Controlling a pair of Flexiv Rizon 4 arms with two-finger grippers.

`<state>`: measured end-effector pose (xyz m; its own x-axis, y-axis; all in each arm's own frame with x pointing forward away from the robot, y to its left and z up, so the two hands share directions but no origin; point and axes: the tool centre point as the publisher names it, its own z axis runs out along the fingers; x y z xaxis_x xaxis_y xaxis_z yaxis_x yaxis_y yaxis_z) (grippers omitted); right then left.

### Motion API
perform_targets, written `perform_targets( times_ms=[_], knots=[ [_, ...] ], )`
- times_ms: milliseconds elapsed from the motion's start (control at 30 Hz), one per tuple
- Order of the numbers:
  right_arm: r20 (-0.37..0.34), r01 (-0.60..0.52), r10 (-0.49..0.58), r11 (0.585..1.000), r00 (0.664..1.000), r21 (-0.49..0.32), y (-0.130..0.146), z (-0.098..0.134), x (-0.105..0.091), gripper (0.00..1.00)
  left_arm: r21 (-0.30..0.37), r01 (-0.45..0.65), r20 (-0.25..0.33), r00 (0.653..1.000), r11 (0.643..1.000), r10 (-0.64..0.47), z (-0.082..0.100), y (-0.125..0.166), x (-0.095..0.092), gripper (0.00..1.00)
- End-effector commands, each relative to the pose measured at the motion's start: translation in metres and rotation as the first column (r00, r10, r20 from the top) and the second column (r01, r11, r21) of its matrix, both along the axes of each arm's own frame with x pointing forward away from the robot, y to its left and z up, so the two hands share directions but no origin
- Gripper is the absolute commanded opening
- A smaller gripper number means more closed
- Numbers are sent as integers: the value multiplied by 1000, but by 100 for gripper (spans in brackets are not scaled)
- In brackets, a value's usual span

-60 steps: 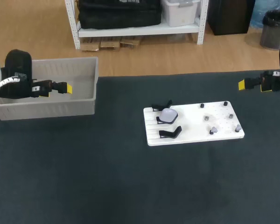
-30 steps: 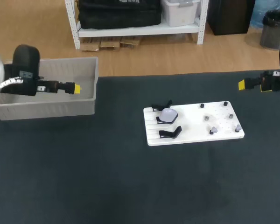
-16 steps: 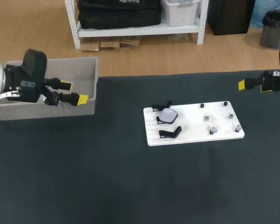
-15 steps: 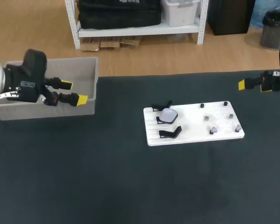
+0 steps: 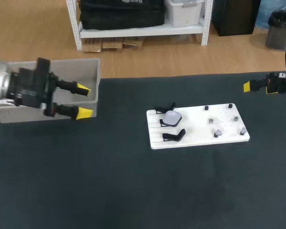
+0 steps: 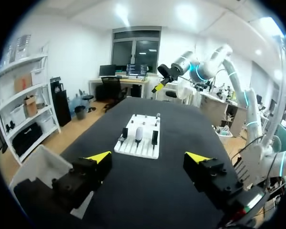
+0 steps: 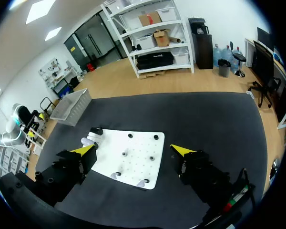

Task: Pick up each earbud case from the left stands, insert the matching earbuds, close the lid, and place the case in the box.

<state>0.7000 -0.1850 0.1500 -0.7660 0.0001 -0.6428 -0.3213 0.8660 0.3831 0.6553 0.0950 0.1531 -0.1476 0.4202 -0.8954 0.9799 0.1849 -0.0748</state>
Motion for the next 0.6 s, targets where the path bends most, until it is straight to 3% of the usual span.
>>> perform_targets(
  times_ms=[33,233,367,600],
  knots=[
    [0,0,0,1000,1000,0,0,0,0,100,-14,-39,18,999,999,40,-34,-68,23,100],
    [0,0,0,1000,1000,0,0,0,0,100,17,-11,27,1000,1000,11,-56,-120,33,100],
    [0,0,0,1000,1000,0,0,0,0,100,24,22,-22,1000,999,-22,-68,-146,36,100],
    [0,0,0,1000,1000,0,0,0,0,100,24,22,-22,1000,999,-22,-68,-146,36,100]
  ],
)
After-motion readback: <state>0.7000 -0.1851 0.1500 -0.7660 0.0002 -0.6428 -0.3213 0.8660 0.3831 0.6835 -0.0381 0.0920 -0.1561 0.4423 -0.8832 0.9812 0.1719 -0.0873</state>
